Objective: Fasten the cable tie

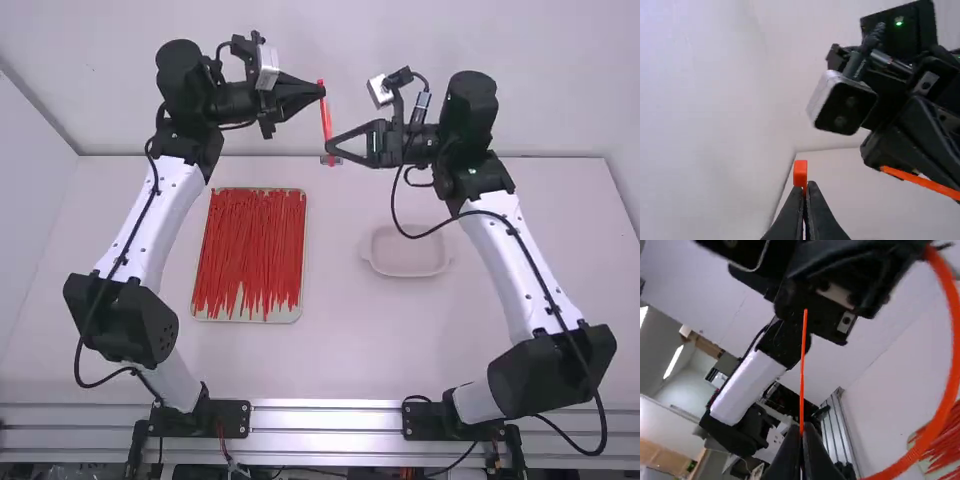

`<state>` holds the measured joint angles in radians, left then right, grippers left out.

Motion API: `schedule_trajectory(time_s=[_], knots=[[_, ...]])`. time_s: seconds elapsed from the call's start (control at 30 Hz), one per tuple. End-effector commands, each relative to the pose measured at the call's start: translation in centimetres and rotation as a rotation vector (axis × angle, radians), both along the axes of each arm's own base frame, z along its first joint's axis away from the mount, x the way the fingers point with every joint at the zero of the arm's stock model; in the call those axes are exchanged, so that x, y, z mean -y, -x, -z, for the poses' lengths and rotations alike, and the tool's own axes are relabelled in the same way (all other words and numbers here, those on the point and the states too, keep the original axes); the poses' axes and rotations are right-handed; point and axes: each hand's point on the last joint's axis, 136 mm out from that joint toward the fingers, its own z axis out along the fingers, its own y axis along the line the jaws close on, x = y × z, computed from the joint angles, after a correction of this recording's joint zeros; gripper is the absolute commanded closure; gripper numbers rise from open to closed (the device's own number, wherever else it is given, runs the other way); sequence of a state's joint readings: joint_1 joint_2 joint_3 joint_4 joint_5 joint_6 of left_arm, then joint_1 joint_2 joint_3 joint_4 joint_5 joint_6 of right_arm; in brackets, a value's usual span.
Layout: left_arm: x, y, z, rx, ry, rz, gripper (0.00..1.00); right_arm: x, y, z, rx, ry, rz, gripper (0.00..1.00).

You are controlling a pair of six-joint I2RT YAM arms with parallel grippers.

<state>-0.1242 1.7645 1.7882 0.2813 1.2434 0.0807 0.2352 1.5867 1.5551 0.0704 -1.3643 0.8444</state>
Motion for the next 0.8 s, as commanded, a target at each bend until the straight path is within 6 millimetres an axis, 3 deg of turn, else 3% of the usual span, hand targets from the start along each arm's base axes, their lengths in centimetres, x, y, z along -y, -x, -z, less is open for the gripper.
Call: schedule_trajectory(time_s=[0.0,0.2,0.63,0.77], knots=[[0.4,1.7,-0.2,0.088,-0.025,0.067,0.98,-0.1,0.1,-0.1,0.035,-0.001,0.000,1.00],[1.0,1.9,1.2,0.135,-0.062,0.085,0.98,0.0,-0.2,-0.1,0.034,0.000,0.018,1.00],[1.0,2.1,0.5,0.195,-0.055,0.087,0.98,0.0,-0.9,-0.1,0.003,0.003,0.058,1.00],[1.9,2.6,0.2,0.202,-0.048,0.109,0.98,0.0,-0.8,-0.1,-0.005,0.003,0.056,1.00]])
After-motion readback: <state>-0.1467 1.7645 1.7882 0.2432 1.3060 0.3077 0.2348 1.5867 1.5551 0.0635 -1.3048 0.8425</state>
